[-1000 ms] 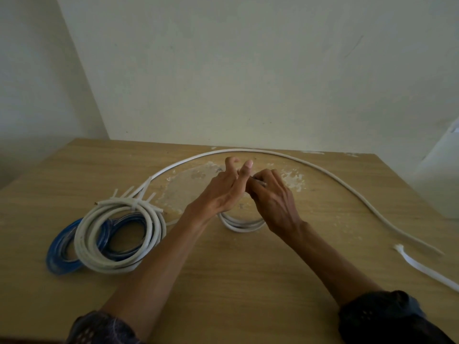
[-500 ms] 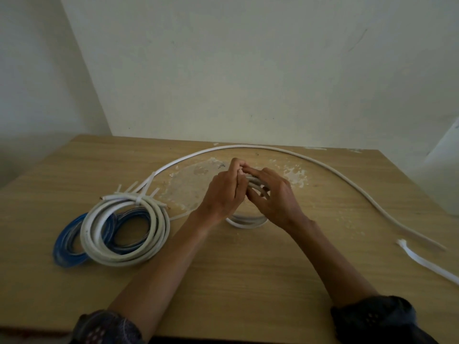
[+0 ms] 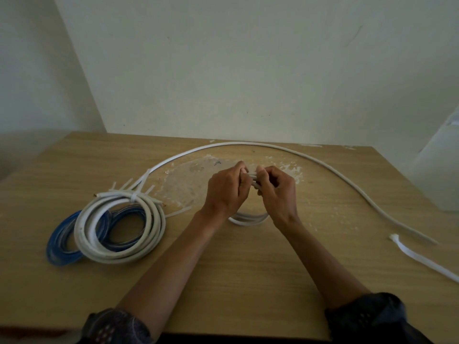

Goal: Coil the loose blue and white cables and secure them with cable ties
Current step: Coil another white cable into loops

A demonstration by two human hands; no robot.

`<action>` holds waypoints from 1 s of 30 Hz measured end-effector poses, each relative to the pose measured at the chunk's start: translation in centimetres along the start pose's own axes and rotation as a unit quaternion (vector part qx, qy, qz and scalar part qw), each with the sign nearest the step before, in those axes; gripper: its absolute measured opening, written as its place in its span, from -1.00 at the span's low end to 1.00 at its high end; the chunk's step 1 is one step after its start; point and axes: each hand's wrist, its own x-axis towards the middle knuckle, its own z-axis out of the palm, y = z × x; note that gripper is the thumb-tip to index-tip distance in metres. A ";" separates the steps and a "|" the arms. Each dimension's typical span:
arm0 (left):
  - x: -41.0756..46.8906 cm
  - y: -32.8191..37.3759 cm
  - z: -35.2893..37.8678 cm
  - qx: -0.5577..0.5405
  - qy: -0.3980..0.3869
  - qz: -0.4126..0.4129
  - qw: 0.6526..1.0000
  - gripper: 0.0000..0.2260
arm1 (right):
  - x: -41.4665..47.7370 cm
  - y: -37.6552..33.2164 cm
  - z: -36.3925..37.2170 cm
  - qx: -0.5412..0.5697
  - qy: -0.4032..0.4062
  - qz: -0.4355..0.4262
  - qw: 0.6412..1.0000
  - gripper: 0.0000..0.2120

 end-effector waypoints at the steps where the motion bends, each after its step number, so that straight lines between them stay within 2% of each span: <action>1: 0.1 0.0 0.2 0.004 0.000 0.005 1.000 -0.71 | 0.0 0.1 -0.2 0.019 -0.002 0.014 1.000 -0.72; 5: 0.0 -0.7 0.1 -0.048 0.003 0.008 0.999 -0.68 | 0.2 0.3 -0.8 0.064 0.018 0.067 0.996 -0.71; 8: -0.3 -1.1 0.2 -0.074 0.013 -0.025 0.997 -0.62 | 0.5 0.9 -0.6 0.037 0.035 0.056 0.997 -0.73; 10: -0.5 -0.8 0.5 -0.059 0.021 -0.031 0.998 -0.64 | 0.3 1.2 -0.3 -0.036 0.035 -0.001 0.999 -0.76; 11: -0.5 -0.6 0.6 -0.054 0.026 -0.032 0.998 -0.65 | 0.1 1.3 -0.2 -0.107 0.029 -0.055 0.992 -0.75; 13: -0.6 -0.6 0.6 -0.058 0.039 -0.040 0.997 -0.65 | -0.3 1.4 -0.2 -0.256 0.000 -0.168 0.952 -0.66; 14: -0.7 -0.7 0.6 -0.065 0.045 -0.047 0.996 -0.63 | -0.3 1.3 -0.3 -0.292 -0.026 -0.189 0.937 -0.59; 16: -0.8 -1.0 0.6 -0.090 0.047 -0.059 0.993 -0.62 | -0.2 1.3 -0.7 -0.296 -0.082 -0.183 0.934 -0.49; 18: -0.6 -1.0 0.4 -0.106 0.037 -0.063 0.992 -0.64 | 0.1 1.9 -1.1 -0.300 -0.108 -0.194 0.928 -0.47; 20: -0.4 -0.8 0.2 -0.109 0.029 -0.059 0.992 -0.65 | 0.2 2.6 -1.2 -0.315 -0.100 -0.224 0.917 -0.53; 24: -0.2 -0.8 0.1 -0.089 0.031 -0.072 0.993 -0.57 | 0.5 3.0 -0.6 -0.335 -0.025 -0.307 0.891 -0.71; 30: -0.1 -0.9 -0.1 -0.065 0.013 -0.084 0.994 -0.58 | 0.1 3.1 -0.5 -0.335 -0.046 -0.285 0.897 -0.62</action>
